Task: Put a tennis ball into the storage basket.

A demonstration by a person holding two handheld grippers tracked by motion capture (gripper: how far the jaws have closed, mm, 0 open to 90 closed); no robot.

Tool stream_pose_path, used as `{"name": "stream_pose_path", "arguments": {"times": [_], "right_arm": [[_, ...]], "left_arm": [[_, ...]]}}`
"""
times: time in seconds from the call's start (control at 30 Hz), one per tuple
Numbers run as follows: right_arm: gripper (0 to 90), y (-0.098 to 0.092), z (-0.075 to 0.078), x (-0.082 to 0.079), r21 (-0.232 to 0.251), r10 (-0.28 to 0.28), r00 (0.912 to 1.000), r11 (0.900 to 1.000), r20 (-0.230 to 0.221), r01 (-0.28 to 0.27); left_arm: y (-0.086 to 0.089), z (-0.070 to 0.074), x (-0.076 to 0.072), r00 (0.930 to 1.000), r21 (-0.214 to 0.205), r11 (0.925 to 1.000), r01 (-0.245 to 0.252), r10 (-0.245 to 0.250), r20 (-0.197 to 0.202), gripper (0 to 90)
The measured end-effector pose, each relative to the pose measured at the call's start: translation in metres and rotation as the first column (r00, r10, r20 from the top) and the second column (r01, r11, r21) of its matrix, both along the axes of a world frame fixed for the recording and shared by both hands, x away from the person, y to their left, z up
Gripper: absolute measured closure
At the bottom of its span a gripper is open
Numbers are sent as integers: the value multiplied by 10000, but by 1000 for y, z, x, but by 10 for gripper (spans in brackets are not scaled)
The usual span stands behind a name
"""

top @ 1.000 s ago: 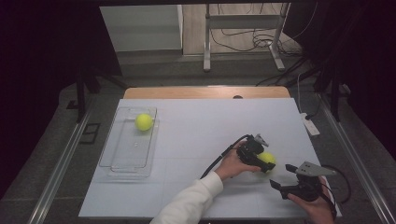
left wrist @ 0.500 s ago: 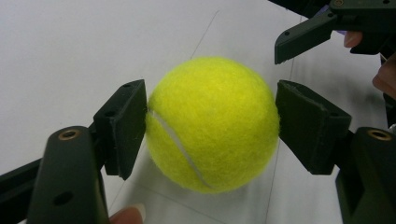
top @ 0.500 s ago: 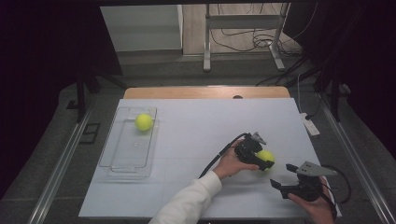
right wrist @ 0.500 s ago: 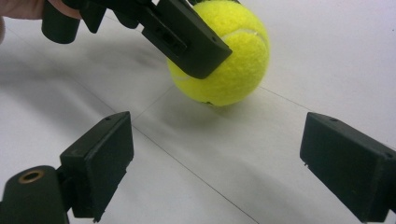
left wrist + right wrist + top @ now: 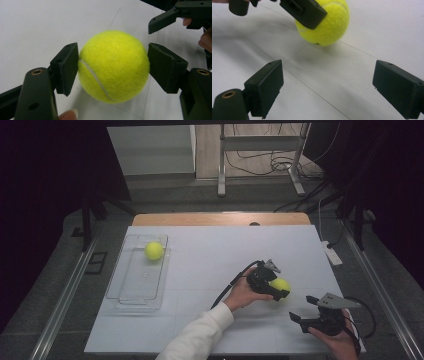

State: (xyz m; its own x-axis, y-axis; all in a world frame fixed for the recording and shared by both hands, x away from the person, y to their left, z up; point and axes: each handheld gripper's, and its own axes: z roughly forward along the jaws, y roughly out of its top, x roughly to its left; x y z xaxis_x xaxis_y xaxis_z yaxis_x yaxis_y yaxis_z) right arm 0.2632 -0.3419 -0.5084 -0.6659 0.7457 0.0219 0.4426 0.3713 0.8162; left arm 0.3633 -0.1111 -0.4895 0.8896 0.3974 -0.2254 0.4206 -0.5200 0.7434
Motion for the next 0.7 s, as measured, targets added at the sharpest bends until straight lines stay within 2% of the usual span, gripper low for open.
{"name": "stream_pose_path", "arguments": {"times": [0.7], "right_arm": [[100,1,0,0,38,49,10000,10000,-11,-49]], "left_arm": [[30,10,-2,9988,-121,9990,-427,430,223,286]]}}
